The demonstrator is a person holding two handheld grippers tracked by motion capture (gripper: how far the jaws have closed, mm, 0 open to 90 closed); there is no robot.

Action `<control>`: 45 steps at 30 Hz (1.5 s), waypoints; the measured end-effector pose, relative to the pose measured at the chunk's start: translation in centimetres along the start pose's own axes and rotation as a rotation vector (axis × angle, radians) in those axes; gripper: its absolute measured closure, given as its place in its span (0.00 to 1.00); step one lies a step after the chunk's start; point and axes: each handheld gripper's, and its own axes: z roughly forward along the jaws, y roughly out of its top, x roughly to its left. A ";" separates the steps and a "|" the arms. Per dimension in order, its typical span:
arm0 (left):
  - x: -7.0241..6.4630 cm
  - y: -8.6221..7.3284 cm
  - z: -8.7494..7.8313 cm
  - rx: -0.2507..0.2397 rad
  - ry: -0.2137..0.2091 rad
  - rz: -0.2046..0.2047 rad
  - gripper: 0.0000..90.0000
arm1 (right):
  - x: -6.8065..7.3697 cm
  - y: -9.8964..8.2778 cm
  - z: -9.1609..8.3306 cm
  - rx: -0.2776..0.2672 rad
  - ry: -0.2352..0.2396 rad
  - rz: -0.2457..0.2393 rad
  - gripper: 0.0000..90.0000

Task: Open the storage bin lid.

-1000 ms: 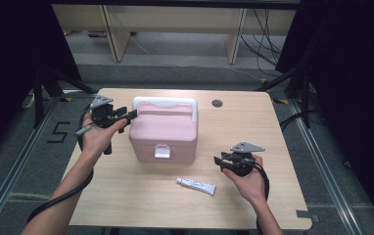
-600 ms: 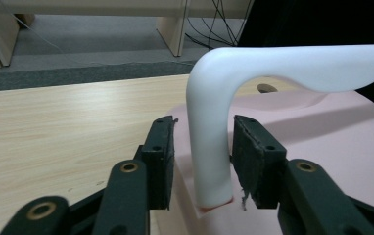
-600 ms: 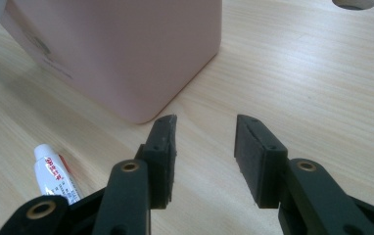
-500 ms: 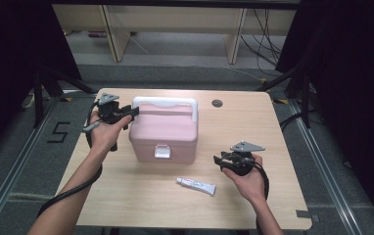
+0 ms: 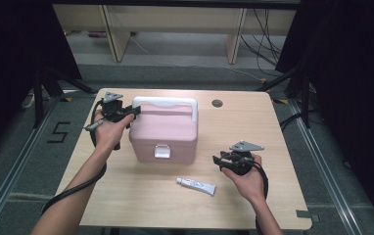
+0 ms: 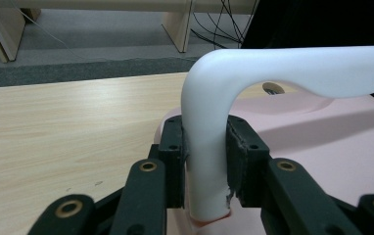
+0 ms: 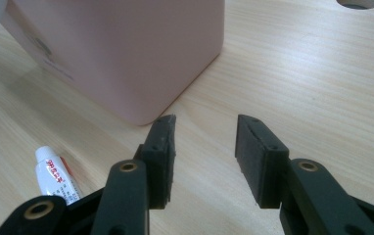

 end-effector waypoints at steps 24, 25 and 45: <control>0.2 0.5 0.0 0.023 -0.017 -0.067 0.81 | 0.0 0.1 0.0 -0.019 -0.011 -0.034 0.70; 0.2 0.5 0.0 0.025 -0.017 -0.070 0.81 | 0.2 0.2 -0.1 -0.009 -0.004 -0.019 0.74; 0.4 1.8 0.1 0.075 -0.005 -0.096 0.81 | 1.9 1.7 -0.4 -0.108 0.020 -0.075 1.00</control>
